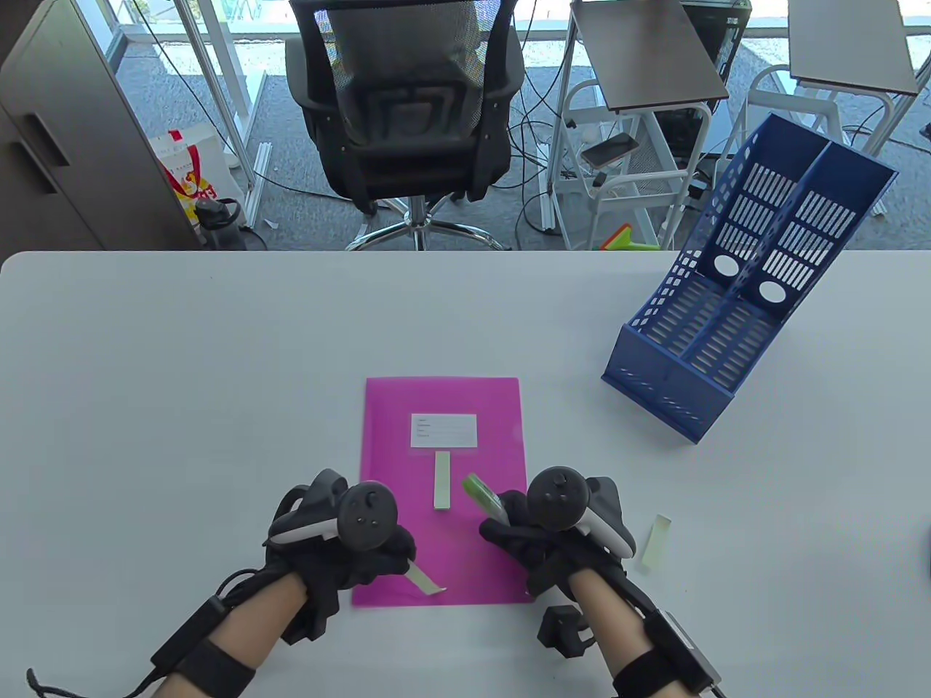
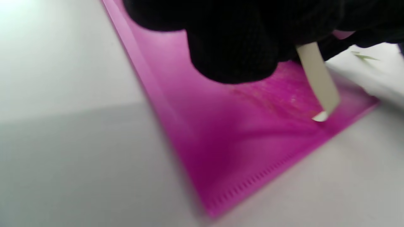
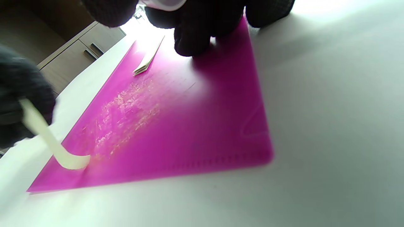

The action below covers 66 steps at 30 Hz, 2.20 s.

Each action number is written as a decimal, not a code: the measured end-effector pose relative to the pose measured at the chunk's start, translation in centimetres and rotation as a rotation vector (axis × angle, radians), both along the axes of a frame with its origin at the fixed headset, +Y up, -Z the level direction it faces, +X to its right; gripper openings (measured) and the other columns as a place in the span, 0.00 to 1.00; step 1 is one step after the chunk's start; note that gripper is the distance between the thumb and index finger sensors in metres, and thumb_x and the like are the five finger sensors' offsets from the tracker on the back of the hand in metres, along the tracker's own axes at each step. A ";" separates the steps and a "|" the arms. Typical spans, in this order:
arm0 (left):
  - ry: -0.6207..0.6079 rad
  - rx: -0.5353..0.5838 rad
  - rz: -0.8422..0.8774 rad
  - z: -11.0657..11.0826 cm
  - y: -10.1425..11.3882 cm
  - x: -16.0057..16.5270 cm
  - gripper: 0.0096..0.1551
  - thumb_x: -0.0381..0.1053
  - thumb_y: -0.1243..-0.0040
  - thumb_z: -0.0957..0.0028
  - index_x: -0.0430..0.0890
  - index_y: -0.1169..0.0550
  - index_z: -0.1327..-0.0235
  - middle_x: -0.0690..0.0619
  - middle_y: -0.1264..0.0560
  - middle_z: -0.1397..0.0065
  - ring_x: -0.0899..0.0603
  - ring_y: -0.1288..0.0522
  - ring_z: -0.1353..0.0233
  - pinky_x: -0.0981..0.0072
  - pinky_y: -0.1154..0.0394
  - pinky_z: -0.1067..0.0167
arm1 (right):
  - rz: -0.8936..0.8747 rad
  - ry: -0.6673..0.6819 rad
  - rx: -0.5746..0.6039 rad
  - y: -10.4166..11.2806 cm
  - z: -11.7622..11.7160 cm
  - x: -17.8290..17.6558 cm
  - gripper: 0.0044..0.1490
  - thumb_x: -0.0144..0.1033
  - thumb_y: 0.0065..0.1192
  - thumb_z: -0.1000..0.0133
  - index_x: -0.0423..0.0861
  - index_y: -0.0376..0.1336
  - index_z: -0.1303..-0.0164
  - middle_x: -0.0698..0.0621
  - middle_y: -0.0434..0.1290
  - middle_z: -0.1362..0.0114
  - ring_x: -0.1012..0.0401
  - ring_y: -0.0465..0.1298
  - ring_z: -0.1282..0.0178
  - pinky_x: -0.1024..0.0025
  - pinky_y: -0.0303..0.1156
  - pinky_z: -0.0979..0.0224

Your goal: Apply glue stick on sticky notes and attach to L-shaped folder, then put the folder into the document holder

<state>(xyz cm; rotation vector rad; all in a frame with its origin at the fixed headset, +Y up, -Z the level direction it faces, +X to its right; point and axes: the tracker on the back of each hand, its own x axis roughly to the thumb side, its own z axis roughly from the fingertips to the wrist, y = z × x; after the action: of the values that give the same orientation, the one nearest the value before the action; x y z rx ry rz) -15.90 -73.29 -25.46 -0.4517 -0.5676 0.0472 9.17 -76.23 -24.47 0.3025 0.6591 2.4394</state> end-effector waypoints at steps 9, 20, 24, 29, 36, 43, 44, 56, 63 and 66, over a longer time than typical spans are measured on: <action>0.107 0.033 -0.129 -1.5 -2.4 0.9 0.17 0.57 0.37 0.50 0.53 0.18 0.52 0.55 0.16 0.58 0.56 0.16 0.66 0.71 0.19 0.66 | 0.005 0.005 0.010 0.0 0.0 -0.1 0.31 0.51 0.51 0.34 0.48 0.55 0.25 0.50 0.65 0.21 0.52 0.57 0.18 0.49 0.57 0.21; 0.126 0.005 -0.112 -1.6 -2.7 0.6 0.17 0.58 0.37 0.50 0.54 0.19 0.52 0.55 0.17 0.58 0.56 0.17 0.64 0.69 0.19 0.63 | 0.160 0.207 0.222 4.0 1.8 -2.7 0.38 0.51 0.41 0.34 0.40 0.56 0.20 0.50 0.76 0.52 0.52 0.75 0.49 0.49 0.69 0.35; 0.127 -0.003 -0.107 -1.6 -2.6 0.5 0.17 0.58 0.37 0.50 0.54 0.20 0.52 0.55 0.18 0.58 0.56 0.17 0.64 0.69 0.19 0.63 | 0.228 0.320 0.363 5.4 2.9 -5.3 0.30 0.48 0.49 0.34 0.47 0.61 0.25 0.48 0.77 0.54 0.52 0.75 0.49 0.49 0.69 0.35; 0.132 -0.021 -0.096 -1.8 -2.6 0.4 0.17 0.58 0.37 0.50 0.55 0.20 0.52 0.55 0.18 0.57 0.55 0.17 0.63 0.69 0.20 0.62 | 0.319 0.425 0.429 6.4 3.5 -9.4 0.30 0.49 0.55 0.37 0.48 0.64 0.28 0.47 0.77 0.53 0.52 0.74 0.47 0.49 0.68 0.32; 0.157 -0.076 -0.030 -2.2 -2.9 -0.4 0.16 0.59 0.38 0.49 0.55 0.19 0.52 0.56 0.18 0.57 0.55 0.17 0.62 0.68 0.20 0.61 | 0.512 0.530 0.428 5.4 3.3 -12.5 0.31 0.50 0.58 0.40 0.49 0.64 0.28 0.47 0.76 0.51 0.53 0.74 0.46 0.49 0.67 0.31; 0.149 -0.156 0.044 -2.2 -3.4 -1.3 0.19 0.58 0.45 0.45 0.55 0.22 0.45 0.55 0.21 0.53 0.55 0.19 0.59 0.69 0.22 0.57 | 0.528 0.525 0.368 5.1 3.3 -12.3 0.32 0.46 0.59 0.39 0.50 0.59 0.25 0.46 0.78 0.44 0.53 0.76 0.44 0.52 0.70 0.32; 0.153 -0.152 0.052 -2.2 -3.4 -1.3 0.18 0.57 0.44 0.46 0.54 0.22 0.46 0.55 0.21 0.53 0.55 0.19 0.60 0.69 0.22 0.58 | 0.513 0.524 0.395 5.1 3.3 -12.4 0.32 0.46 0.60 0.40 0.50 0.60 0.26 0.46 0.79 0.45 0.53 0.76 0.45 0.52 0.71 0.33; 0.156 -0.129 0.045 -2.1 -3.5 -1.1 0.17 0.57 0.44 0.46 0.55 0.23 0.48 0.56 0.22 0.55 0.56 0.20 0.61 0.70 0.22 0.59 | 0.449 0.469 0.455 4.6 2.2 -13.3 0.31 0.46 0.58 0.40 0.46 0.62 0.28 0.46 0.79 0.49 0.54 0.77 0.49 0.53 0.72 0.36; 0.164 -0.146 0.059 -2.2 -3.5 -1.2 0.16 0.57 0.44 0.45 0.55 0.23 0.48 0.56 0.22 0.55 0.56 0.20 0.61 0.70 0.22 0.59 | 0.533 0.595 0.409 5.2 4.0 -12.4 0.31 0.46 0.59 0.41 0.46 0.63 0.29 0.47 0.80 0.51 0.54 0.78 0.50 0.53 0.72 0.35; 0.160 -0.148 0.056 -2.1 -3.5 -1.2 0.17 0.57 0.44 0.45 0.54 0.23 0.48 0.56 0.22 0.55 0.56 0.20 0.61 0.70 0.22 0.59 | 0.492 0.548 0.471 4.9 3.1 -13.1 0.31 0.45 0.59 0.41 0.46 0.63 0.29 0.46 0.80 0.50 0.53 0.78 0.49 0.52 0.72 0.35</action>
<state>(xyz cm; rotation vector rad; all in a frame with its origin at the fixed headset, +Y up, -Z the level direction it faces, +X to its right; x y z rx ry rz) -17.14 -76.81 -27.61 -0.5708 -0.4208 0.1787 -3.94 -71.34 -21.33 1.1442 0.3889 2.9941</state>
